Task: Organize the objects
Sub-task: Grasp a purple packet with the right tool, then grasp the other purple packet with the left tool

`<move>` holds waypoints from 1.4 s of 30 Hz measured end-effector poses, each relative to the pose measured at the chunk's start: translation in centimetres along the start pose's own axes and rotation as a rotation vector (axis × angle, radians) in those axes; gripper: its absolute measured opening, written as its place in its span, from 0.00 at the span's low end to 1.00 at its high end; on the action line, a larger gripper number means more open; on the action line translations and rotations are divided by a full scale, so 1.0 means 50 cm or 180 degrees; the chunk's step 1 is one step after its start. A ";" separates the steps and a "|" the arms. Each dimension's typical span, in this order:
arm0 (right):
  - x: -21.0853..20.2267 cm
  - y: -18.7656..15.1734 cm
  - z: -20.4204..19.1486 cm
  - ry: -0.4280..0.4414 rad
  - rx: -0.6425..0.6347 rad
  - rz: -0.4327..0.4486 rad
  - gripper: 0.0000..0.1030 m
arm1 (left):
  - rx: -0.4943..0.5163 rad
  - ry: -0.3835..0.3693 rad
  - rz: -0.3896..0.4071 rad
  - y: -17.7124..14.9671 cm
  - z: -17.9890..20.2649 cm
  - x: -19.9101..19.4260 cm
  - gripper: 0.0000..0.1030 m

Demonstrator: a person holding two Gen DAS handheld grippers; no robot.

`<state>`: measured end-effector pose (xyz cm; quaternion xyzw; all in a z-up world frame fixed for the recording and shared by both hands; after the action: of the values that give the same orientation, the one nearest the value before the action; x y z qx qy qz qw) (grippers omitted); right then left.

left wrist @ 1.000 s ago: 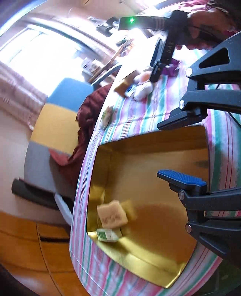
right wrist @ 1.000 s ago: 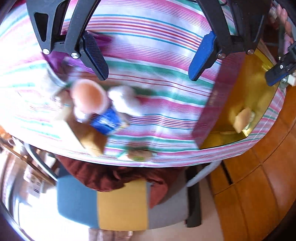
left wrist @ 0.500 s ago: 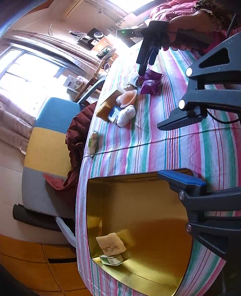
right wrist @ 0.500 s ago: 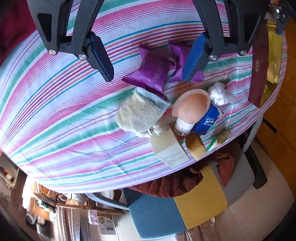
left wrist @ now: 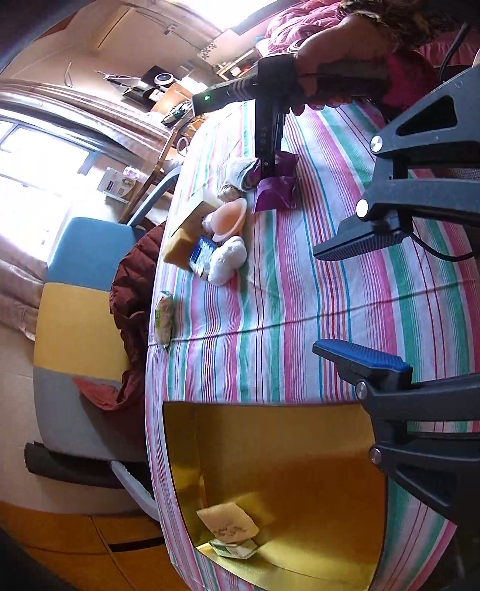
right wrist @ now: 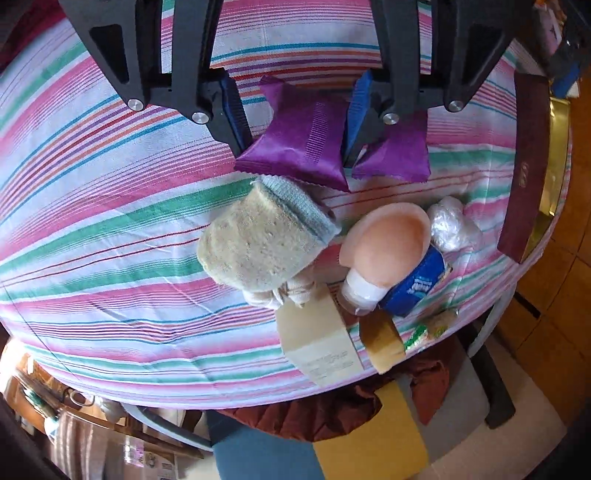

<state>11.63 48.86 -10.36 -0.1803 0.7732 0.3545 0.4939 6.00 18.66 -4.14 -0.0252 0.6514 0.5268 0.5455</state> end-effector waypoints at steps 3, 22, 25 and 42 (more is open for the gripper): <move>0.001 -0.008 0.001 -0.0038 -0.0227 -0.0003 0.40 | 0.0095 -0.0042 -0.0034 0.016 0.021 0.015 0.43; -0.013 0.003 0.079 0.0490 0.0387 -0.0056 0.34 | 0.0448 -0.0634 -0.0467 0.094 0.220 0.228 0.50; -0.006 0.009 0.081 0.0519 0.0421 -0.0074 0.34 | 0.0577 -0.0605 -0.0506 0.097 0.243 0.248 0.50; -0.006 0.005 0.060 0.0580 0.0250 -0.0111 0.35 | 0.0591 -0.0475 -0.0211 0.064 0.204 0.264 0.39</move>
<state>13.49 51.17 -10.78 -0.2057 0.8250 0.2974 0.4343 5.71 34.48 -10.24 0.0432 0.6538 0.4463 0.6095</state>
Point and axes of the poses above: each gripper's, at about its wrist camera, not at the fingertips, and x roughly the way its jaws point, z to its right, y to its top, the point moved 2 cm from there along x, roughly the way its jaws point, and after that the axes turned 7 degrees about x, right-handed, at the moved point
